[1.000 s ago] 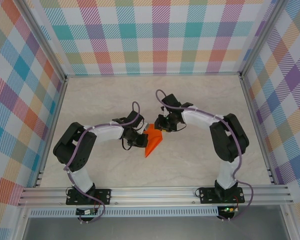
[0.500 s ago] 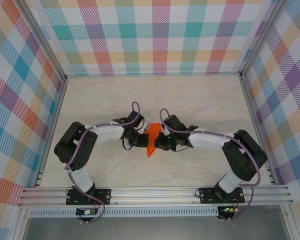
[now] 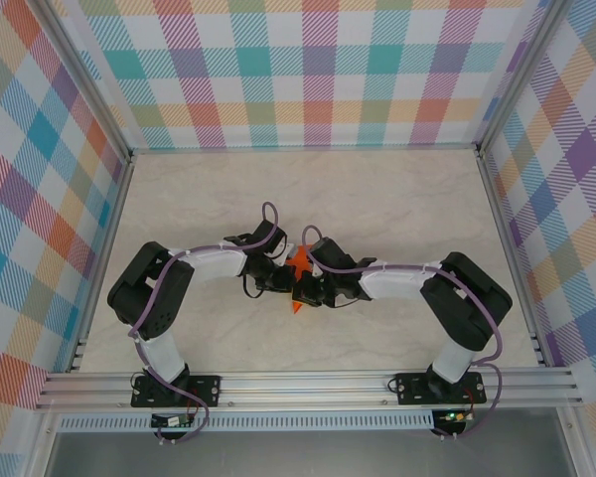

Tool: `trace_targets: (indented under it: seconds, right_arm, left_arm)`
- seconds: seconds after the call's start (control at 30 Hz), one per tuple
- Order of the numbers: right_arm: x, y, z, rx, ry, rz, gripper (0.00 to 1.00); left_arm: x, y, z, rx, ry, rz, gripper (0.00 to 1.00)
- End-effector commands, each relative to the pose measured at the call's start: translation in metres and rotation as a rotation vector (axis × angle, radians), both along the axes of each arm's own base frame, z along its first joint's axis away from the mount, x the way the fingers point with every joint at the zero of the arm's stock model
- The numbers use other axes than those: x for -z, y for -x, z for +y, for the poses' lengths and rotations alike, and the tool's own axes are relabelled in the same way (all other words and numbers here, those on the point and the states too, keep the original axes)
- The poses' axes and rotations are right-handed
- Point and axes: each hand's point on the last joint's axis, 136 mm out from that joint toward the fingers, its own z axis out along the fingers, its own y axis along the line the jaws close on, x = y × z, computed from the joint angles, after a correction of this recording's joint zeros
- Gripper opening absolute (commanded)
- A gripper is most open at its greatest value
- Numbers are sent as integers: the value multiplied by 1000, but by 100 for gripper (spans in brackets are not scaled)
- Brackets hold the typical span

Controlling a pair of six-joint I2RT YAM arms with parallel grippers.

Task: Fold a paper plane with a square sheet of paper (pick it up from the middle)
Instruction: Third fold the triangle at the center of the table.

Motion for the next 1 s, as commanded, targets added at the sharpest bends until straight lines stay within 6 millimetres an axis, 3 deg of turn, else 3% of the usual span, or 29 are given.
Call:
trace_targets:
  seconds: [0.0,0.53,0.63,0.8,0.97]
  right_arm:
    - [7,3,2,2,-11,18,9]
    - [13,6,0,14,-28,30,9]
    - [4,4,0,14,-39,6,10]
    - [-18,-20,-29,65,90,-100,11]
    - [-25,-63,-60,129,155,-130,12]
  left_arm:
    - [17,7,8,7,-49,45,4]
    - [14,7,8,21,-52,38,3]
    - [13,5,8,23,-56,34,3]
    - [14,6,8,27,-58,36,3]
    - [14,6,7,28,-53,36,3]
